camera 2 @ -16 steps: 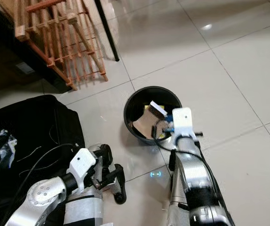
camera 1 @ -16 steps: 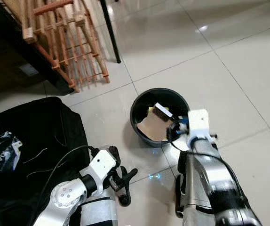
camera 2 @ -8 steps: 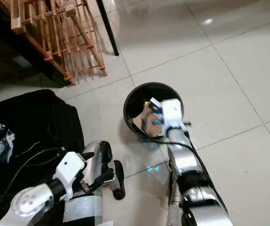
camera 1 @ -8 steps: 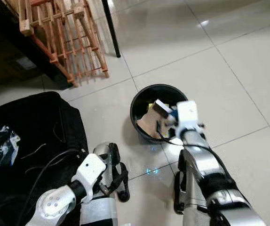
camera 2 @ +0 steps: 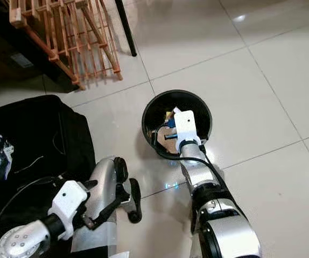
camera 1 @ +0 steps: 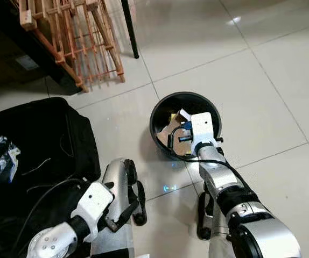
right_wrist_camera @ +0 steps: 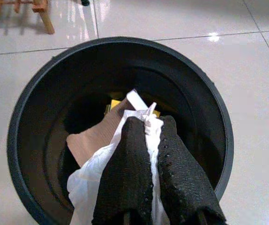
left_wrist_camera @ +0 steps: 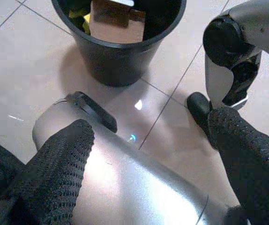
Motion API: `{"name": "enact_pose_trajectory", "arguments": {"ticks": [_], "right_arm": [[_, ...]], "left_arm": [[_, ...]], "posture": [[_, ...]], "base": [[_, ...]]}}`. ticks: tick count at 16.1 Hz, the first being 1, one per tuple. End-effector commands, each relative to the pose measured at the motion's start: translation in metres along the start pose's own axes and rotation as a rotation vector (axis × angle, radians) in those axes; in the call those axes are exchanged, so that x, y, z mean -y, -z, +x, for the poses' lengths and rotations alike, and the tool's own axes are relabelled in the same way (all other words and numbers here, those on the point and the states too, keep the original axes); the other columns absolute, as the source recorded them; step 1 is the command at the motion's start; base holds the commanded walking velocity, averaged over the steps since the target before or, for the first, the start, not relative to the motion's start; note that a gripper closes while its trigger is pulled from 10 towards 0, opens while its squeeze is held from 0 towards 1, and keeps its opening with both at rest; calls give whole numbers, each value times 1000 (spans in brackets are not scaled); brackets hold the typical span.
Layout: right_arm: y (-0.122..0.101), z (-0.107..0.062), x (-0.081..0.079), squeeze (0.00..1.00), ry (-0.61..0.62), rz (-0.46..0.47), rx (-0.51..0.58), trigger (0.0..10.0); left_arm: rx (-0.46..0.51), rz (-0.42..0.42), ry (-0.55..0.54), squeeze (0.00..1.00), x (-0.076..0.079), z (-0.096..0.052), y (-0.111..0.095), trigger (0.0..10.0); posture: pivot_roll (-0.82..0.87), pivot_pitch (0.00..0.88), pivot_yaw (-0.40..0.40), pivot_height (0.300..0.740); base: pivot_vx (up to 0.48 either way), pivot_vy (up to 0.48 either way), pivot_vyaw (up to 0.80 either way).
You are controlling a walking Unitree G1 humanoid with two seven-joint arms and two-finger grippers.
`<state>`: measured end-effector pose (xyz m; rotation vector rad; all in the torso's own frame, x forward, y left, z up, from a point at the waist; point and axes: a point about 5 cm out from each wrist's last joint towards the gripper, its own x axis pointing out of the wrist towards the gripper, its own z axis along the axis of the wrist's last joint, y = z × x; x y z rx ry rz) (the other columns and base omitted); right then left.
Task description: Picking trash to rubbish bin
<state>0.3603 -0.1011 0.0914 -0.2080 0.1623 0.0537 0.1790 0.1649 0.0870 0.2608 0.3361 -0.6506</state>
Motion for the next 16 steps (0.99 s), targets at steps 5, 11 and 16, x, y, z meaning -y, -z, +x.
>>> {"name": "enact_pose_trajectory", "arguments": {"ticks": [5, 11, 16], "right_arm": [[29, -8, 4, 0, 59, 0, -82, 10000], [37, -12, 7, 0, 90, -4, -98, 10000], [38, -11, 11, 1000, 100, -9, -95, 10000]], "left_arm": [[-54, -21, -1, 0, 3, -9, 8, 10000], [-68, -21, 16, 0, 6, -9, 9, 10000], [-75, -22, 13, 0, 6, -10, 9, 10000]], "posture": [[276, 524, 123, 573], [272, 528, 132, 573], [278, 529, 133, 573]], "base": [[0, 0, 0], [0, 0, 0], [0, 0, 0]]}}
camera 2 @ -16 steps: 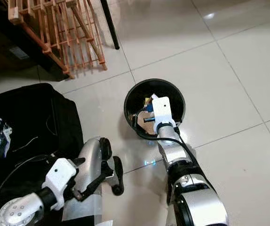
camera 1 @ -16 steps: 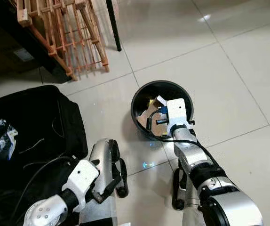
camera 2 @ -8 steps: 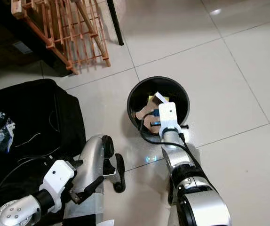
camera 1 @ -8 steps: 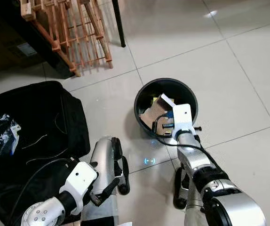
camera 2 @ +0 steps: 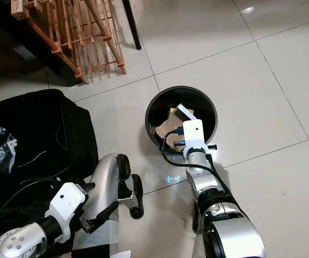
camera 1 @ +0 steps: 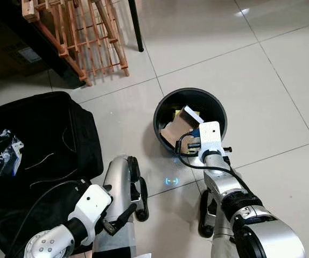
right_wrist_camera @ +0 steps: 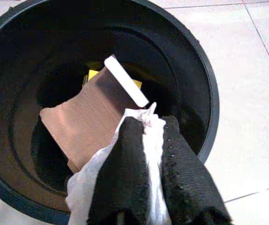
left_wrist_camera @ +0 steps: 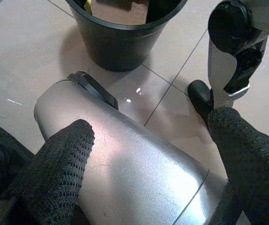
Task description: Picking trash to rubbish bin
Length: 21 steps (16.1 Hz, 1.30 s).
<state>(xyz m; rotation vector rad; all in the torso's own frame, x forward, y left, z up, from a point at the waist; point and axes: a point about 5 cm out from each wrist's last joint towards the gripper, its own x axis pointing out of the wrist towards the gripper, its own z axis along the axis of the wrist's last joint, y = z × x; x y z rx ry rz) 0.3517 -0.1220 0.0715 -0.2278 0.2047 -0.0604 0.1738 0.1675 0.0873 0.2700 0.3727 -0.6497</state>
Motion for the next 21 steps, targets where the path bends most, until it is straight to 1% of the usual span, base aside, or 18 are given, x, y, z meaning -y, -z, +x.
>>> {"name": "enact_pose_trajectory", "arguments": {"ticks": [1, 6, 11, 16, 17, 19, 20, 21], "right_arm": [[14, -5, -4, 1000, -5, -2, -40, 10000], [18, -7, -2, 1000, 12, -6, -45, 10000], [12, -4, 13, 1000, 91, -6, 11, 10000], [5, -2, 20, 1000, 128, -15, 48, 10000], [3, -1, 24, 1000, 148, -29, 66, 10000], [4, -2, 26, 1000, 162, -39, 66, 10000], [6, -2, 25, 1000, 150, -36, 59, 10000], [5, -2, 26, 1000, 166, -61, 71, 10000]], "left_arm": [[-40, -20, 10, 0, 5, -5, 8, 10000], [-49, -24, 11, 0, 5, -6, 9, 10000], [-58, -22, 9, 0, 4, -9, 11, 10000], [-62, -17, 4, 0, 4, -10, 12, 10000], [-64, -14, 2, 0, 4, -10, 12, 10000], [-68, -13, 1, 0, 5, -11, 12, 10000], [-69, -13, 1, 0, 5, -11, 12, 10000], [-70, -13, 1, 0, 5, -12, 12, 10000]], "posture": [[279, 530, 134, 573], [276, 537, 138, 573], [279, 545, 149, 573], [279, 549, 154, 573], [281, 554, 157, 573], [281, 556, 157, 573], [284, 558, 159, 573], [284, 558, 159, 573]], "base": [[0, 0, 0], [0, 0, 0], [0, 0, 0], [0, 0, 0], [0, 0, 0], [0, 0, 0], [0, 0, 0], [0, 0, 0]]}}
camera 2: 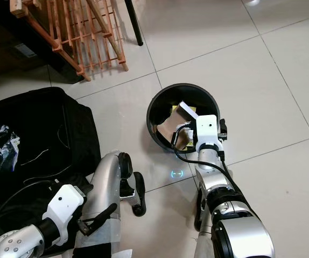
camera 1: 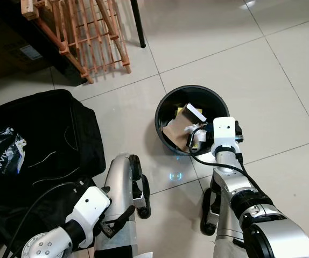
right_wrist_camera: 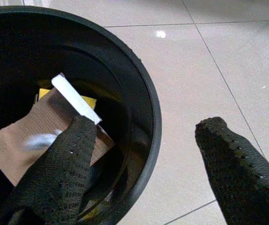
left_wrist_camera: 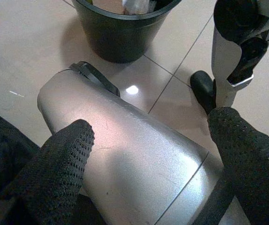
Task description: Picking trash to rubbish bin
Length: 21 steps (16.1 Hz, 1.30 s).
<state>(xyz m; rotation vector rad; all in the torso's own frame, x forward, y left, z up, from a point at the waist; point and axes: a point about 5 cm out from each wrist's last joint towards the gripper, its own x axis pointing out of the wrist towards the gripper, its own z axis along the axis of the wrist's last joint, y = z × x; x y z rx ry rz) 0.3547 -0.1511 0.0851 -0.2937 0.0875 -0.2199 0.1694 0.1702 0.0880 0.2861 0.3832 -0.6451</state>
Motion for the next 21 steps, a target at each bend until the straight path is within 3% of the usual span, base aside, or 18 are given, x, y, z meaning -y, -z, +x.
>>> {"name": "enact_pose_trajectory", "arguments": {"ticks": [1, 5, 7, 8, 14, 21], "right_arm": [[12, -8, -5, 1000, -13, 0, -34, 10000], [14, -9, -7, 984, -33, 10, -42, 10000], [14, -9, -7, 812, -35, 9, -43, 10000], [15, -9, -6, 27, -32, 7, -43, 10000], [8, -6, 5, 0, -9, 66, 3, 10000], [5, 2, 27, 0, 50, 68, 15, 10000]], "left_arm": [[-56, -23, 6, 0, 4, -7, 12, 10000], [-55, -25, 10, 0, 4, -6, 11, 10000], [-55, -24, 10, 0, 4, -4, 12, 10000], [-52, -24, 10, 0, 3, -1, 12, 10000], [-3, -2, 8, 0, -6, 17, 3, 10000], [78, 41, 30, 0, -21, 52, -13, 10000]], "posture": [[285, 561, 160, 573], [281, 560, 158, 573], [277, 552, 155, 573], [271, 542, 151, 573], [250, 463, 154, 577], [192, 313, 155, 651]], "base": [[0, 0, 0], [0, 0, 0], [0, 0, 0], [0, 0, 0], [0, 0, 0], [0, 0, 0]]}}
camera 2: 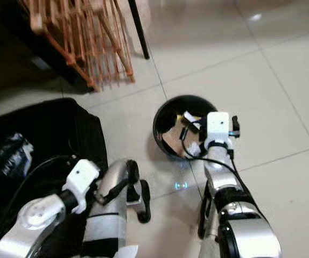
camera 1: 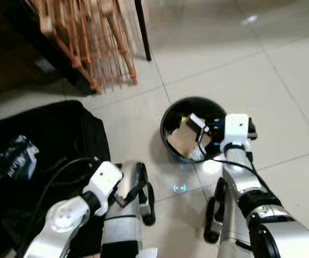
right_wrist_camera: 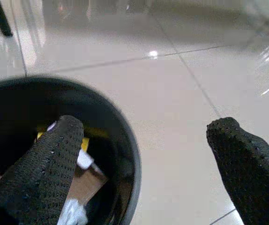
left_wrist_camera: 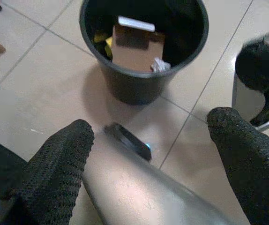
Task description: Picking trash to rubbish bin
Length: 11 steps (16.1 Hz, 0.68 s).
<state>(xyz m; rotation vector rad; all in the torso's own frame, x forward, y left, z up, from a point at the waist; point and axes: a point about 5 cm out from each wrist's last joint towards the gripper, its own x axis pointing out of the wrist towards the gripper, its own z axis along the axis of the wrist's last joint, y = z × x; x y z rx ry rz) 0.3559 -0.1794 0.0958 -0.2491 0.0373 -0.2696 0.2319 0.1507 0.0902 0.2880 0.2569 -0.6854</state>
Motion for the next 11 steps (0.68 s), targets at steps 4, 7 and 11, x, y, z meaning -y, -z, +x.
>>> {"name": "enact_pose_trajectory", "arguments": {"ticks": [4, 7, 11], "right_arm": [[6, -1, 17, 0, 38, 11, 1, 10000], [4, 0, 26, 0, 40, -4, 29, 10000], [-3, 2, 39, 0, 6, -45, 80, 10000]], "left_arm": [[10, 0, 23, 0, 2, 18, 5, 10000], [50, 1, 29, 0, 0, 33, -1, 10000], [109, -18, 37, 0, -1, 57, -12, 10000]], "posture": [[143, 245, 145, 691], [101, 201, 141, 721], [37, 145, 129, 740]], "base": [[0, 0, 0], [0, 0, 0], [0, 0, 0]]}}
